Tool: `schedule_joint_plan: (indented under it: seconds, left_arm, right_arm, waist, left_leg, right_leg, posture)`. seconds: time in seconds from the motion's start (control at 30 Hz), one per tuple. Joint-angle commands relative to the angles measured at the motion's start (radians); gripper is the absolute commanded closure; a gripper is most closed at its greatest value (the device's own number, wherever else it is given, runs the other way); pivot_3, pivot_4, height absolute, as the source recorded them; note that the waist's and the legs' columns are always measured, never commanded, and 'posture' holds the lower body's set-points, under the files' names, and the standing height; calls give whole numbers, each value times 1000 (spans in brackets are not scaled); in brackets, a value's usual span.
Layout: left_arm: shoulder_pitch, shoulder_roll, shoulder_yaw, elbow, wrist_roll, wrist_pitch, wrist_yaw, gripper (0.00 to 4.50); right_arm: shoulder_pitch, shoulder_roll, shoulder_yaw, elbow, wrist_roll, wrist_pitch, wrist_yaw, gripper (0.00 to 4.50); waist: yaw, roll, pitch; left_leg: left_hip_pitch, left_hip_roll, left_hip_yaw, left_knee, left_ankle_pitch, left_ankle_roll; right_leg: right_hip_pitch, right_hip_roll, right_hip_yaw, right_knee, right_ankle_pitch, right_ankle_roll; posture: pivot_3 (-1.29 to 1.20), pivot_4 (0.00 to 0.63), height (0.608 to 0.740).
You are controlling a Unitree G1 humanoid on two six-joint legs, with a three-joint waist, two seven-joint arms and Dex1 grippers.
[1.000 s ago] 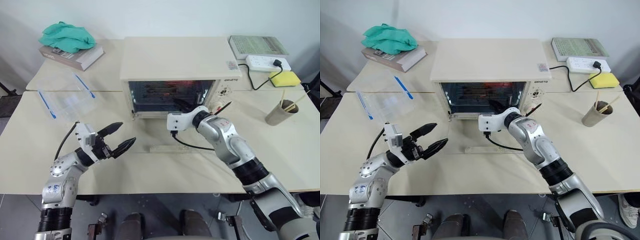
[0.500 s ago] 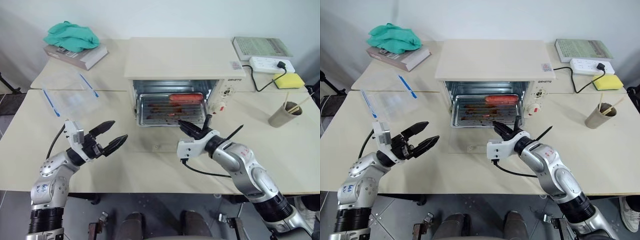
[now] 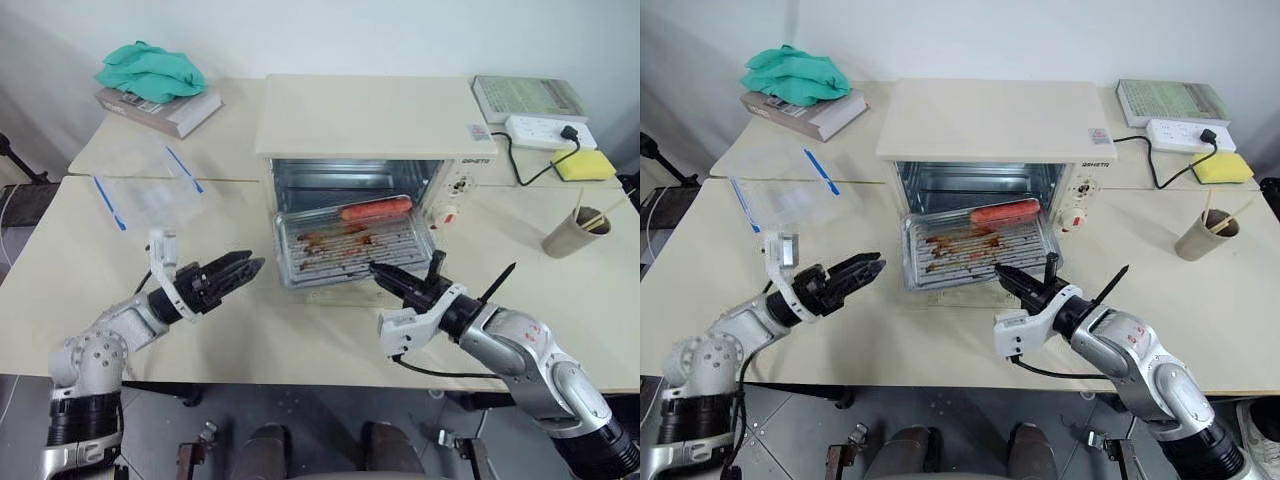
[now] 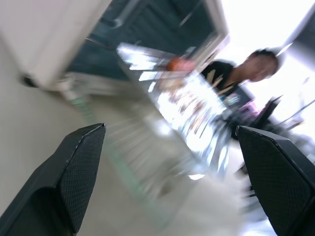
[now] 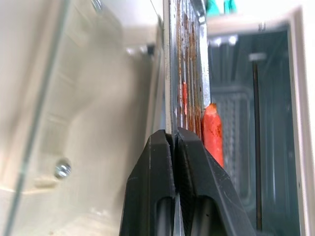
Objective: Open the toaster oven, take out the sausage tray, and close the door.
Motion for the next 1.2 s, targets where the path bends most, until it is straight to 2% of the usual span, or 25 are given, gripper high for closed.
schedule_joint_plan:
  seconds: [0.03,0.13,0.27,0.37,0.6,0.8,1.0,1.2]
  left_arm:
    - [-32,-4,14,-1,-116,148,107,0]
    - [-66,-33,23,27,-180,237,245,0]
    - [-65,-46,23,35,-305,337,348,0]
    - [-51,-72,36,58,-420,333,458,569]
    - [-6,-64,-5,61,-665,254,656,2638]
    - [33,-25,-77,45,-828,193,738,4358]
    - [63,-43,-86,21,-847,173,746,4432]
    - [102,-66,-34,11,-847,142,785,4500]
  right_arm:
    - [-17,-23,-25,-16,65,-73,10,4460]
    - [-23,-38,-19,7,85,-104,31,4460]
    - [-45,-20,-18,28,84,-109,34,4460]
    - [-59,-9,-13,36,86,-122,30,4500]
    - [-64,-5,-7,43,91,-142,38,4500]
    - [-61,-13,-6,50,118,-176,46,4500]
    - [-64,-7,-11,60,226,-173,86,4500]
    - [-62,-35,-28,76,340,-195,135,2781]
  waist:
    - [-2,0,0]
    - [-1,0,0]
    - [-2,-1,0]
    - [0,-1,0]
    - [1,-1,0]
    - [1,-1,0]
    - [1,-1,0]
    - [1,-1,0]
  left_leg:
    - [0,0,0,0,0,0]
    - [1,0,0,0,0,0]
    - [1,0,0,1,0,0]
    - [1,0,0,0,0,-1]
    - [1,0,0,1,0,-1]
    - [1,0,0,1,0,-1]
    - [1,0,0,1,0,-1]
    - [1,0,0,1,0,-1]
  right_leg:
    - [0,0,0,0,0,0]
    - [0,0,0,0,0,0]
    - [0,0,0,1,0,0]
    - [0,0,0,1,0,0]
    - [0,0,1,1,0,0]
    - [0,0,1,1,0,0]
    - [1,0,1,0,0,0]
    - [2,0,1,-1,0,0]
  posture:
    - [0,150,740]
    - [0,150,740]
    - [0,150,740]
    - [0,150,740]
    - [0,150,740]
    - [0,150,740]
    - [0,150,740]
    - [0,150,740]
